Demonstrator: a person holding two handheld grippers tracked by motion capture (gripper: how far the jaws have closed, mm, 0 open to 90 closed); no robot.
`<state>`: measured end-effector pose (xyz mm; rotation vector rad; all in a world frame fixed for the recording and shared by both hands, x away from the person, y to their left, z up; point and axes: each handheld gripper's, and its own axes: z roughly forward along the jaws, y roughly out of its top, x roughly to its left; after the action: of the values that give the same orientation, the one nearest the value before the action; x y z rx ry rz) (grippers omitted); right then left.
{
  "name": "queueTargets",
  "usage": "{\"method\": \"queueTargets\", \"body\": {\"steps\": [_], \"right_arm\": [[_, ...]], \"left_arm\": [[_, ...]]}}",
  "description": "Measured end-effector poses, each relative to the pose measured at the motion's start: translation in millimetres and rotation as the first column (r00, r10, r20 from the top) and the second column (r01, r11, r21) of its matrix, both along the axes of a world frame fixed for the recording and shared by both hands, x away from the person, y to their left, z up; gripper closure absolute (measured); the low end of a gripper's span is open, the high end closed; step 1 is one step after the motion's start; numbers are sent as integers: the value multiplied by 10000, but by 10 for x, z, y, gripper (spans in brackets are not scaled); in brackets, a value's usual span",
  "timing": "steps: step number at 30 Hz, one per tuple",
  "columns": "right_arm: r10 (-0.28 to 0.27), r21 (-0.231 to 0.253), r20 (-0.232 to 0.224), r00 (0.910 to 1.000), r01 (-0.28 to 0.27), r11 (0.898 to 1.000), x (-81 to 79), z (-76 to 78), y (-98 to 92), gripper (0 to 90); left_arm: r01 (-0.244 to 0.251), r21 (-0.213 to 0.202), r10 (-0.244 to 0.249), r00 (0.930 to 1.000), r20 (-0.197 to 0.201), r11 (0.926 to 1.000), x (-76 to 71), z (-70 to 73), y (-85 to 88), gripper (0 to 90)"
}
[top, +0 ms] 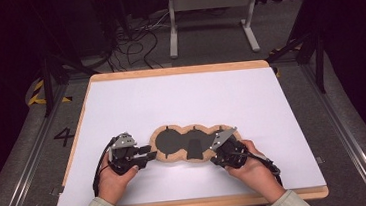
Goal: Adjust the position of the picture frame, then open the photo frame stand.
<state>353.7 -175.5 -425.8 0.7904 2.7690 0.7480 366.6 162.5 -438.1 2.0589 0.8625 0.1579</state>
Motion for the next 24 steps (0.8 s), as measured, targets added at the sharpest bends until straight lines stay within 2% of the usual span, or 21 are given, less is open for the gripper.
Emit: {"method": "queueTargets", "body": {"steps": [4, 7, 13, 15, 18, 21, 24], "right_arm": [[-417, 57, 180, 9990, 416, 9991, 21, -3, -57, 900], [-532, 17, 340, 9980, 531, 9986, 19, 2, -70, 900], [-594, 794, 283, 9978, 570, 9952, -19, 110, -138, 888], [-646, 1125, 372, 9972, 601, 9918, -50, 182, -171, 883], [-522, 1521, 575, 9970, 430, 9874, -98, 263, -206, 881], [-527, 1653, 726, 9960, 401, 9854, -126, 296, -222, 876], [-496, 1716, 687, 9964, 372, 9845, -134, 297, -229, 864]], "left_arm": [[-20, -21, 20, 10000, 39, 10000, 7, 6, 9, 633], [-25, -22, 26, 10000, 87, 10000, 13, 13, 13, 632], [-35, 16, 35, 9999, 125, 10000, 35, 26, -2, 627], [-173, 83, 172, 9996, 204, 9998, 40, 27, -19, 622], [-45, 299, 32, 9990, 442, 9995, 69, 39, -28, 607], [-135, 235, 124, 9989, 458, 9996, 81, 53, -27, 600], [-134, 191, 124, 9986, 509, 9997, 97, 60, -14, 596]]}}
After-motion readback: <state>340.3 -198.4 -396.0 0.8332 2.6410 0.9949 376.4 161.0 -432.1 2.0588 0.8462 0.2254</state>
